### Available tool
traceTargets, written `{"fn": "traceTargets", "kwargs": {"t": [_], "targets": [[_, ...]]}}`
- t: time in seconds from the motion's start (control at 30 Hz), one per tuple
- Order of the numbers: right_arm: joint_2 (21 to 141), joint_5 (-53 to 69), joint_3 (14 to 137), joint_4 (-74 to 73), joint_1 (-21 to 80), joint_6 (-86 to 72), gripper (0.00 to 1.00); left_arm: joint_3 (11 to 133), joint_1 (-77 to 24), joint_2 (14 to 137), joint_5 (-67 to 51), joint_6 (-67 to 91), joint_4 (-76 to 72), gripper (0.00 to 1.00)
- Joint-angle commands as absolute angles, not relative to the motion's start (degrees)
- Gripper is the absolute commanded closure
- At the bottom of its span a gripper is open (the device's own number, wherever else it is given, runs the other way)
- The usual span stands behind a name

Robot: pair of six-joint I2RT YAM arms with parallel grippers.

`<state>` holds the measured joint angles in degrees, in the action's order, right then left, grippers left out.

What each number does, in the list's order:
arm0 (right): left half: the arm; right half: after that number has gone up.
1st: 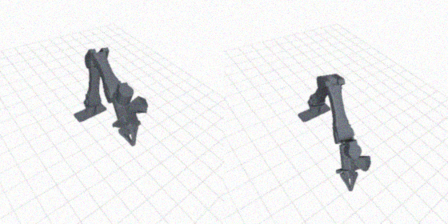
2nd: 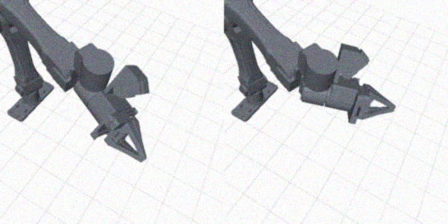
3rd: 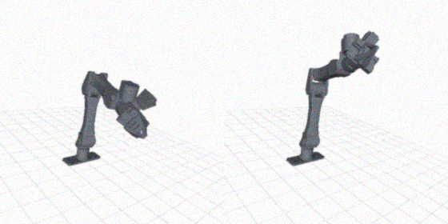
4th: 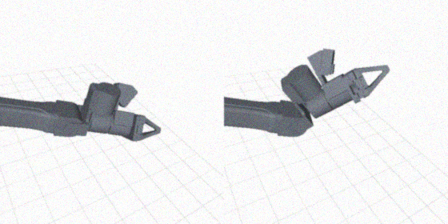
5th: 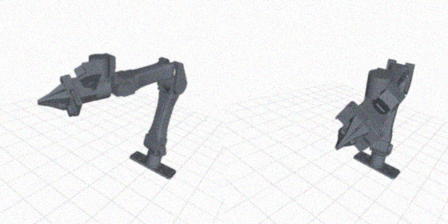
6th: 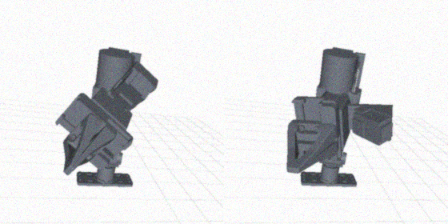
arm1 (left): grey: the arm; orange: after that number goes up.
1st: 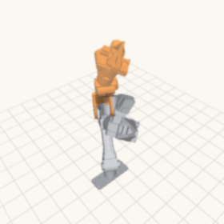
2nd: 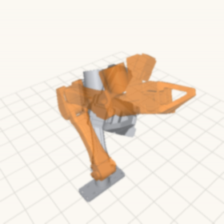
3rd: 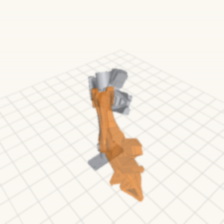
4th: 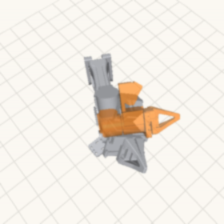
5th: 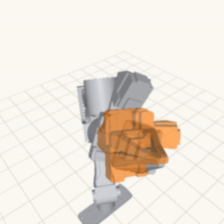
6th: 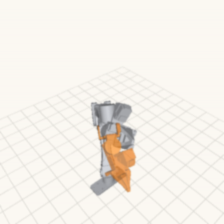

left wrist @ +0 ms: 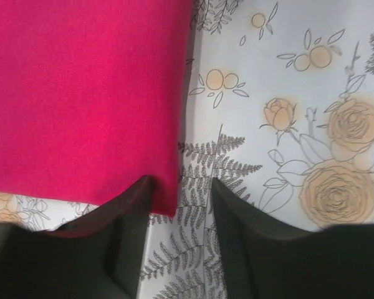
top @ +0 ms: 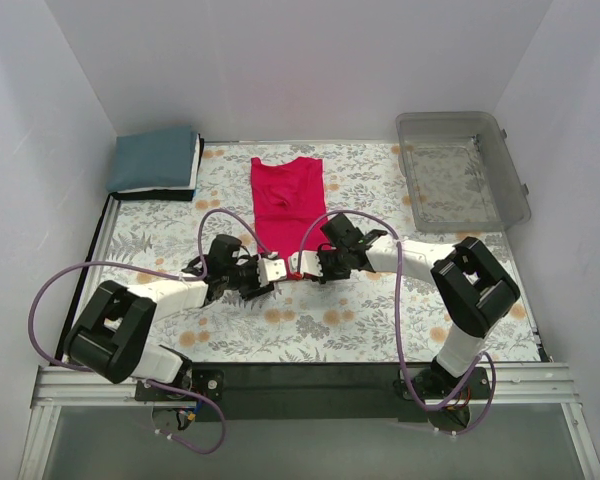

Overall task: Fold and stack the t-shirts
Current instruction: Fold the tshirt

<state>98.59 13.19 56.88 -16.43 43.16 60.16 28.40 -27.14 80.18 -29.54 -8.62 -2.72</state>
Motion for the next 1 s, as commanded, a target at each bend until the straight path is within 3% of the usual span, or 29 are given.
{"fn": "traceTargets", "kwargs": {"t": [0.0,0.03,0.13,0.27,0.57,0.97], "targets": [[100.81,11.08,55.37,-15.56,43.42,58.98,0.81,28.3,-27.33,82.44,-27.08,-11.07,-3.6,0.63],[101.42,10.12,55.89,-15.56,43.42,58.28,0.98,28.47,-27.25,82.79,-26.81,-10.9,-3.69,0.66],[102.48,9.14,59.39,-18.18,43.16,55.29,0.99,30.32,-27.25,83.41,-26.63,-9.76,-1.16,0.85],[99.68,12.03,62.4,-23.72,42.71,53.27,0.99,31.73,-27.25,76.76,-29.7,-8.97,5.0,1.0],[87.02,21.53,67.93,-40.77,42.98,49.84,0.99,36.9,-27.33,59.61,-38.48,-14.23,30.83,1.0],[78.75,27.16,74.17,-55.28,49.22,44.57,0.99,51.23,-27.33,52.38,-46.85,-10.2,56.68,1.0]]}}
